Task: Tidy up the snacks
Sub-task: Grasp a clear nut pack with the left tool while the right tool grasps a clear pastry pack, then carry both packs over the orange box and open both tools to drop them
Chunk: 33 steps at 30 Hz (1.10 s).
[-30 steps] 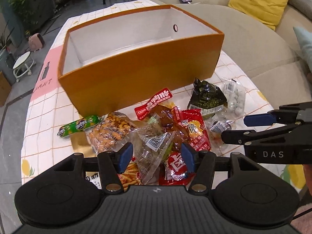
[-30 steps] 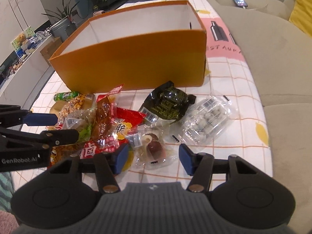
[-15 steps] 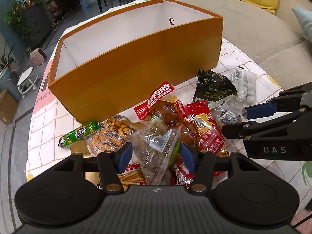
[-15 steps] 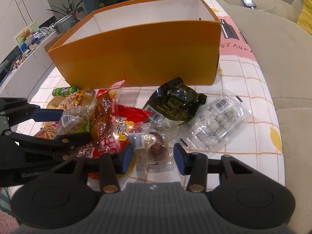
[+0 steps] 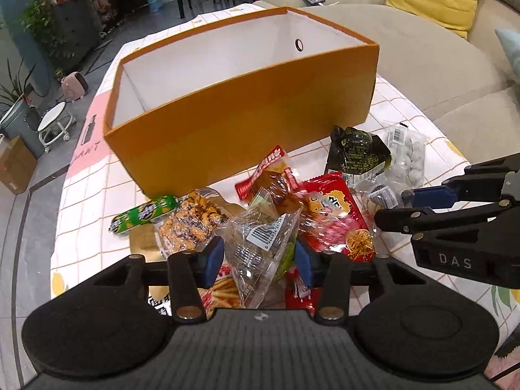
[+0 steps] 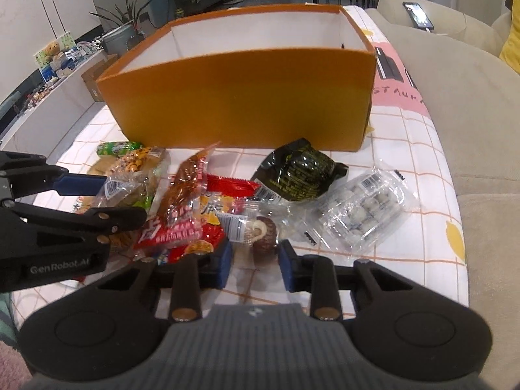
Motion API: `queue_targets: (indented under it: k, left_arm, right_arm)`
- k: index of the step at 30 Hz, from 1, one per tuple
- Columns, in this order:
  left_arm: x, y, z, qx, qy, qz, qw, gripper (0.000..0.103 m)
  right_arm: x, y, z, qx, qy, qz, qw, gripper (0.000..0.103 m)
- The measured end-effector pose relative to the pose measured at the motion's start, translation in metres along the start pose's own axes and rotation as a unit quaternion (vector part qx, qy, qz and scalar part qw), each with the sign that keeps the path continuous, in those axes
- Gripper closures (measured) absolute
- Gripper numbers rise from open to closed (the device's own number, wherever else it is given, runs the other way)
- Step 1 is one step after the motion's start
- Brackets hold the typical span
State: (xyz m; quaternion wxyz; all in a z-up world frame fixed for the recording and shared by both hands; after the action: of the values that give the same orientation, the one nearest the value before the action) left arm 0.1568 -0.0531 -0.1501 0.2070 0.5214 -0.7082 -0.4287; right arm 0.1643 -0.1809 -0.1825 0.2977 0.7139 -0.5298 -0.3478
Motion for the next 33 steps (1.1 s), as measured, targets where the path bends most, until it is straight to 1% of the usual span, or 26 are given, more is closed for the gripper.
queue_targets:
  k: [2, 7, 10, 17, 22, 26, 31, 33]
  left_arm:
    - [-0.001, 0.007, 0.001, 0.004, 0.006, 0.001, 1.0000, 0.052]
    - [-0.001, 0.031, -0.004, 0.038, 0.014, 0.006, 0.9992, 0.054]
    - [-0.003, 0.045, -0.008, 0.053, 0.023, 0.015, 0.9982, 0.054]
    - [-0.012, 0.072, -0.018, 0.068, 0.043, 0.044, 0.9958, 0.055]
    - [-0.026, 0.091, -0.038, 0.083, 0.046, 0.055, 0.9939, 0.055]
    - [-0.044, 0.096, -0.063, 0.084, 0.054, 0.065, 0.9928, 0.055]
    - [-0.062, 0.096, -0.099, 0.093, 0.048, 0.065, 0.9924, 0.055]
    - [-0.067, 0.092, -0.113, 0.093, 0.045, 0.066, 0.9924, 0.055]
  right_arm:
    - [-0.001, 0.005, 0.000, 0.002, 0.001, 0.000, 1.000, 0.075]
    - [-0.004, 0.023, 0.000, 0.016, 0.002, 0.004, 1.000, 0.075]
    - [-0.007, 0.038, 0.000, 0.028, 0.002, 0.003, 1.000, 0.075]
    - [-0.019, 0.073, -0.010, 0.050, 0.002, -0.018, 0.999, 0.076]
    - [-0.024, 0.096, -0.035, 0.067, 0.008, -0.036, 0.997, 0.076]
    - [-0.027, 0.106, -0.067, 0.074, 0.014, -0.052, 0.996, 0.076]
    - [-0.032, 0.107, -0.112, 0.077, 0.018, -0.067, 0.995, 0.076]
    - [-0.034, 0.102, -0.132, 0.076, 0.026, -0.064, 0.995, 0.076]
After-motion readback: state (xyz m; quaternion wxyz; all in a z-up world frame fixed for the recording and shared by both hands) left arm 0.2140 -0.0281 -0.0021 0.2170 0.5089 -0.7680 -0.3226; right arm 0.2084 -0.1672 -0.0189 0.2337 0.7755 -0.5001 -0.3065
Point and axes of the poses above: each gripper's, at about its wrist camera, not at the fingertips, and y roughly against the way its jaws point, x to its right, z to its underside, the point moved 6 cm from there along -y, roughly the way its jaws point, and after that the axes turned 2 degrees about -y, right-handed, at the moved point
